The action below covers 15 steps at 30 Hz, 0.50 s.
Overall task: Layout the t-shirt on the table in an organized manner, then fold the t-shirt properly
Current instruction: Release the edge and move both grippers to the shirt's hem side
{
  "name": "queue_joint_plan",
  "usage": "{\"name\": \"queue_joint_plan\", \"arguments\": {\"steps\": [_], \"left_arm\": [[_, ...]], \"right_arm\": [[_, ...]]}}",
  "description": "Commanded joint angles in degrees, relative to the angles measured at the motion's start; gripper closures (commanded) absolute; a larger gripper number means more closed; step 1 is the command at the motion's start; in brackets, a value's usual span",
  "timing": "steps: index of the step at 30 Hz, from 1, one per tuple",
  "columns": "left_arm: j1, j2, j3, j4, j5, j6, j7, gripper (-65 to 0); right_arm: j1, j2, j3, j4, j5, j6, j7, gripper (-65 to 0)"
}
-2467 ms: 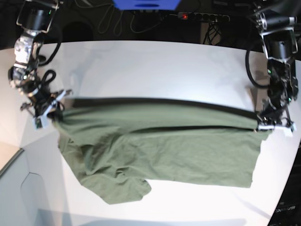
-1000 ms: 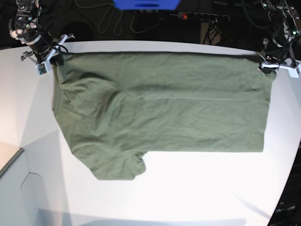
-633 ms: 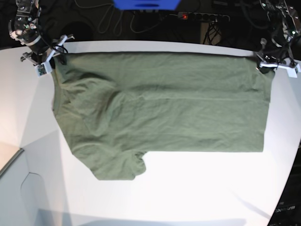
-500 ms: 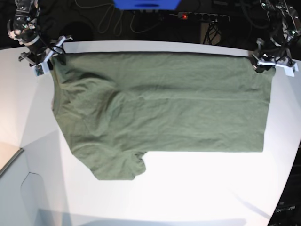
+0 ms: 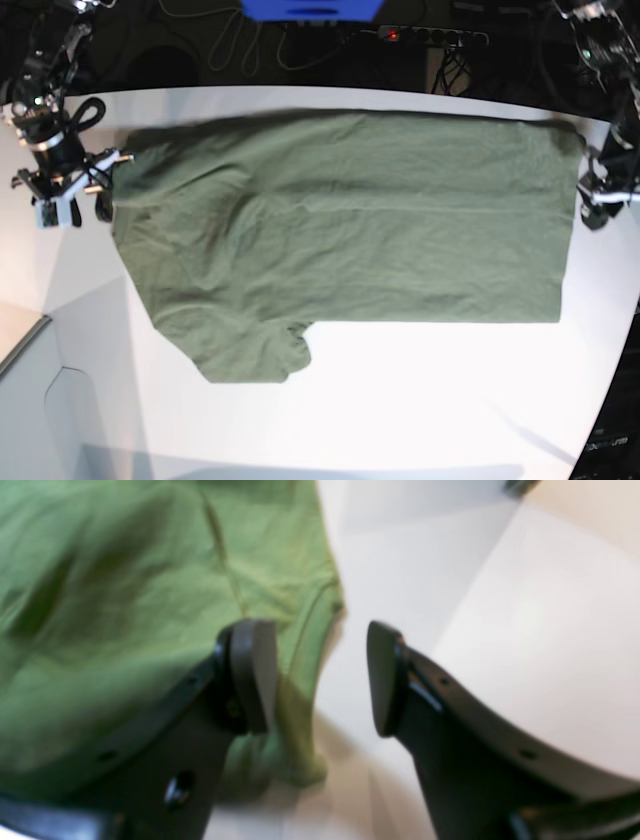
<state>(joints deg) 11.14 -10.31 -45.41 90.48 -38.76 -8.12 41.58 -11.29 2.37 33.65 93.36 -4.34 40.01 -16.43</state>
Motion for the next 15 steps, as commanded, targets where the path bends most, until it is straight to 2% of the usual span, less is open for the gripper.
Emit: {"name": "queue_joint_plan", "arguments": {"steps": [1, 4, 6, 10, 15], "left_arm": [[-1.3, -1.4, -0.4, 0.6, 0.0, 0.2, -0.9, -33.9], [-4.3, -1.7, -0.4, 0.6, 0.1, 0.2, -0.9, -42.1], [-6.1, -1.8, -0.4, 0.6, 1.4, 0.2, -0.9, -44.9], [-10.3, -1.8, -0.4, -2.3, 5.4, 0.2, -1.3, -45.3], [-17.7, -1.9, -0.4, -11.5, 10.1, 0.1, -1.4, -45.4]], "right_arm": [[1.7, 0.5, 0.2, 1.1, 0.9, 0.0, 1.4, -29.5], [4.4, 0.5, 0.3, 1.2, 0.8, 0.0, -1.5, -29.5], [5.4, 0.7, 0.6, 1.5, 0.8, 0.0, -4.3, -29.5], [5.3, 0.9, 0.5, 0.5, 0.8, 0.0, -5.2, -29.5], [6.5, 0.9, 0.1, -2.9, 0.8, 0.0, -5.2, -29.5]]}}
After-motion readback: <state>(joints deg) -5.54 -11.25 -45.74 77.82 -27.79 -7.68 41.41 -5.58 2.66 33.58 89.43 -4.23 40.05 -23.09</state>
